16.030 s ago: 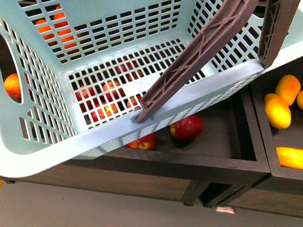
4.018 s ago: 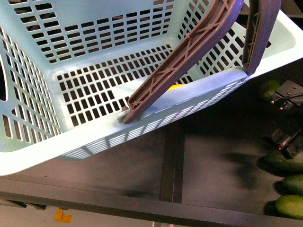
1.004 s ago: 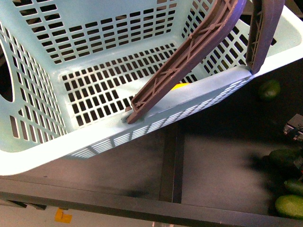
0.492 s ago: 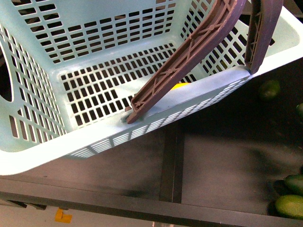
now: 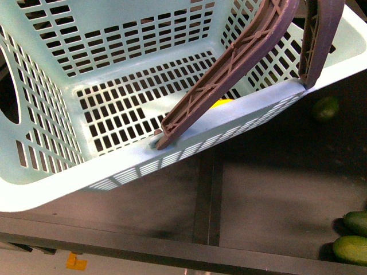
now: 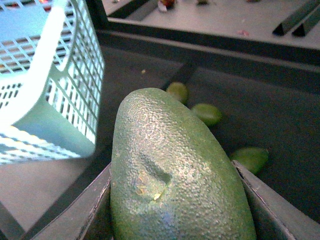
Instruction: Pick mango and avocado into basket
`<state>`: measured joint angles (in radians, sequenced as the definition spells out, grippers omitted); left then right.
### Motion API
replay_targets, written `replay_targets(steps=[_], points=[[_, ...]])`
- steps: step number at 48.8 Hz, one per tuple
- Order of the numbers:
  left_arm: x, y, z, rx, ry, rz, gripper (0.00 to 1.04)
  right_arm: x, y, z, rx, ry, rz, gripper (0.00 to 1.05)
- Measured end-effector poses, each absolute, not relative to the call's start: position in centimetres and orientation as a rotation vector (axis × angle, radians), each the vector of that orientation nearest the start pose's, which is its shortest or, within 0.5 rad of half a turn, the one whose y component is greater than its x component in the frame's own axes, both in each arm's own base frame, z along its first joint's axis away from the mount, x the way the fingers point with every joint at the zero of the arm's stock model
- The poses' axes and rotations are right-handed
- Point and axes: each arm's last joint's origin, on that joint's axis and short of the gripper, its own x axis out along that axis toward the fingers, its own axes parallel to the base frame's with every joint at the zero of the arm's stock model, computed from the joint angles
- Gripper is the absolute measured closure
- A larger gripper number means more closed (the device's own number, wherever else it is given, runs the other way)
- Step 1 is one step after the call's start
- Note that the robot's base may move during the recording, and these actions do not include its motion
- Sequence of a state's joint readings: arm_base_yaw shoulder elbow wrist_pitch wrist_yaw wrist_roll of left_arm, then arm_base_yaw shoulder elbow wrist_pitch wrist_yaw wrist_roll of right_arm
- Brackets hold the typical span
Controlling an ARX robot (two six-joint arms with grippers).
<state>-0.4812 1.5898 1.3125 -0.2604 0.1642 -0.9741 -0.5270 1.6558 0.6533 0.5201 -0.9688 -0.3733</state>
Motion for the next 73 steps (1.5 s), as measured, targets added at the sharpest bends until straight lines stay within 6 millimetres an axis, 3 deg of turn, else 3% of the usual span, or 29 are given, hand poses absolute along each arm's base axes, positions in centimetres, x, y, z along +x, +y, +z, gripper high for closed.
replay_targets(steps=[12, 26, 31, 40, 48, 58, 73], points=[[31.7, -17.1, 30.9, -0.831, 0.796, -0.313, 0.84, 27.3, -8.1, 18.4, 0.018, 0.147, 0.531, 0.48], [31.7, -17.1, 30.9, -0.83, 0.796, -0.313, 0.84, 28.5, -1.2, 20.7, 0.125, 0.056, 0.599, 0.48], [31.7, -17.1, 30.9, -0.831, 0.797, -0.314, 0.84, 29.1, 2.3, 21.3, 0.157, 0.047, 0.629, 0.48], [31.7, -17.1, 30.9, -0.831, 0.796, -0.313, 0.84, 30.7, 7.9, 20.6, 0.163, 0.076, 0.649, 0.48], [31.7, -17.1, 30.9, -0.831, 0.797, -0.313, 0.84, 32.4, 10.5, 19.9, 0.161, 0.116, 0.584, 0.48], [31.7, -17.1, 30.9, -0.831, 0.797, -0.313, 0.84, 33.3, 11.7, 20.5, 0.185, 0.122, 0.517, 0.08], [31.7, -17.0, 30.8, -0.829, 0.794, -0.307, 0.84, 32.3, 7.9, 23.2, 0.199, 0.079, 0.296, 0.09]])
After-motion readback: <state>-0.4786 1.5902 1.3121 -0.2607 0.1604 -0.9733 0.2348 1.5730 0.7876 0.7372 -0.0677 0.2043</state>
